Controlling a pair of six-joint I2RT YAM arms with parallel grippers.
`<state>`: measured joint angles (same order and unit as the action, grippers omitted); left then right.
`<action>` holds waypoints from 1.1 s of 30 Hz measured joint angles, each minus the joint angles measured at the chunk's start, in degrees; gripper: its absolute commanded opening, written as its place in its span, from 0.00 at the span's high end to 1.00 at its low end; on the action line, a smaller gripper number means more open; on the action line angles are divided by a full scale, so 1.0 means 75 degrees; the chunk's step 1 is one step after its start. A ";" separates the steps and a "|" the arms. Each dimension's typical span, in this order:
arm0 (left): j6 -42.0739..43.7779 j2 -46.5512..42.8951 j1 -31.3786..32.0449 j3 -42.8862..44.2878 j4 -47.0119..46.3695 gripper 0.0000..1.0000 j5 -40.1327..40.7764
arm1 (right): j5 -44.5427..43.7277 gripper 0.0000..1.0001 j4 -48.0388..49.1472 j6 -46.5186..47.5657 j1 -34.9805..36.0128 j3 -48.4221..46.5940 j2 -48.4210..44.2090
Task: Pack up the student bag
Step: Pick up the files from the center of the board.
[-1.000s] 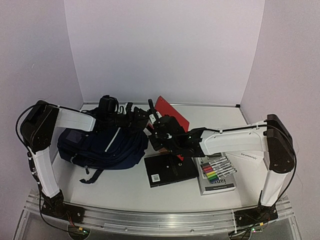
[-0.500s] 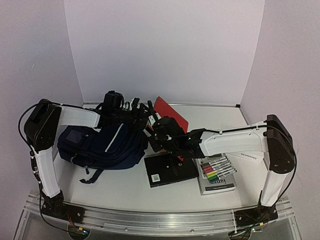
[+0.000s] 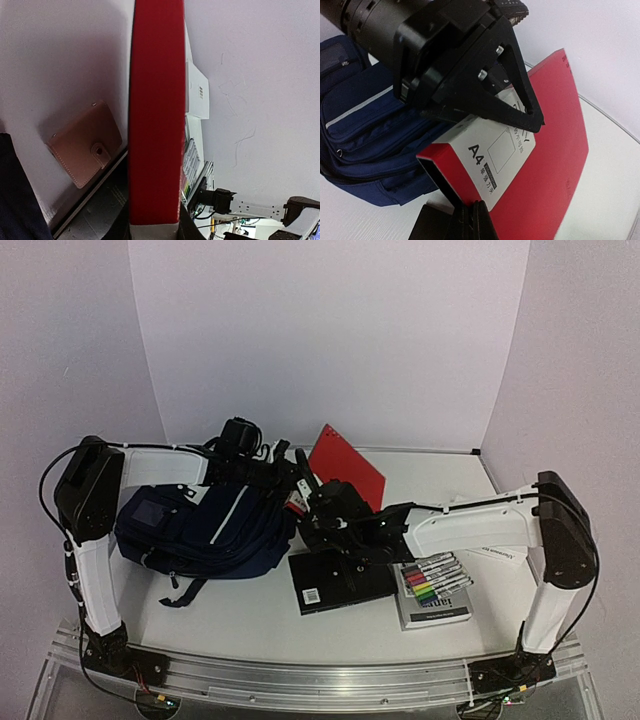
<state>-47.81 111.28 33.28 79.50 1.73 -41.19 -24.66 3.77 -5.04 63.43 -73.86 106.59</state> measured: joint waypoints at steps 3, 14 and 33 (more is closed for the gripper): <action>0.0157 0.0039 -0.0003 -0.0011 0.0216 0.98 -0.0030 | 0.0019 0.56 0.0005 -0.0125 0.0068 0.0096 -0.0103; 0.1000 -0.1127 -0.0077 -0.0489 0.0951 1.00 0.0249 | 0.0246 0.02 -0.0905 -0.0413 -0.0178 -0.0133 -0.1992; 0.5555 -0.3704 -0.0743 -0.0472 0.5545 1.00 -0.2693 | 0.5902 0.02 -0.3960 -0.0319 -0.3417 -0.1618 -0.3133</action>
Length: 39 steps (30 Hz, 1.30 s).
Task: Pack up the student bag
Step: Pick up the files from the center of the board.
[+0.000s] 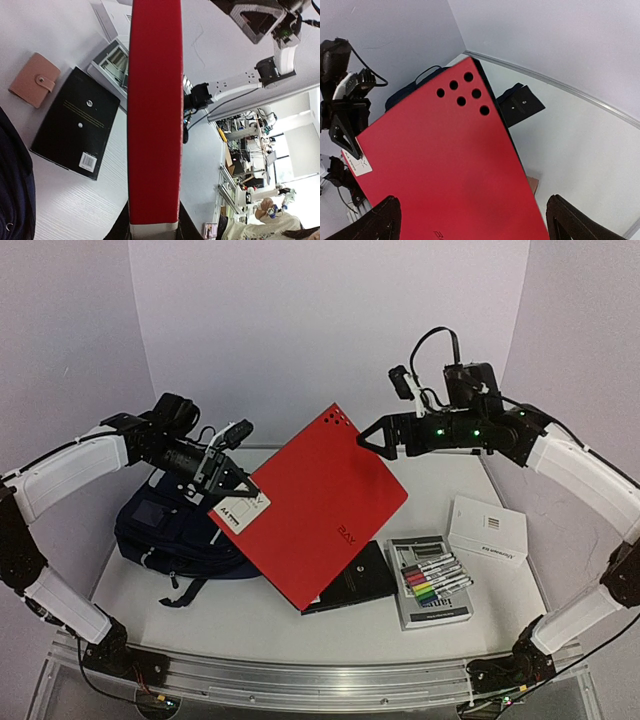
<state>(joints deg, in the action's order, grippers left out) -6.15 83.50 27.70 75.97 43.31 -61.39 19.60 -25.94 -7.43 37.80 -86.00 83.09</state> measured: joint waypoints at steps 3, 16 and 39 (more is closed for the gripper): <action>0.0377 -0.0052 0.0000 0.0114 0.0517 1.00 -0.0445 | 0.0767 0.02 -0.0330 0.0019 -0.0140 -0.0177 0.0005; 0.1284 -0.0224 0.0000 0.0843 0.1760 1.00 -0.1452 | 0.3016 0.54 -0.0782 -0.0030 -0.0157 -0.0335 0.0508; -0.0316 0.0750 -0.0018 0.0235 -0.0183 0.09 0.5316 | -0.1341 1.00 -0.0827 -0.1850 -0.0198 0.0961 -0.0425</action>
<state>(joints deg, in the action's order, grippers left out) -8.52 89.12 27.57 77.73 41.94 -21.52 9.54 -32.14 -21.31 36.31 -78.79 79.90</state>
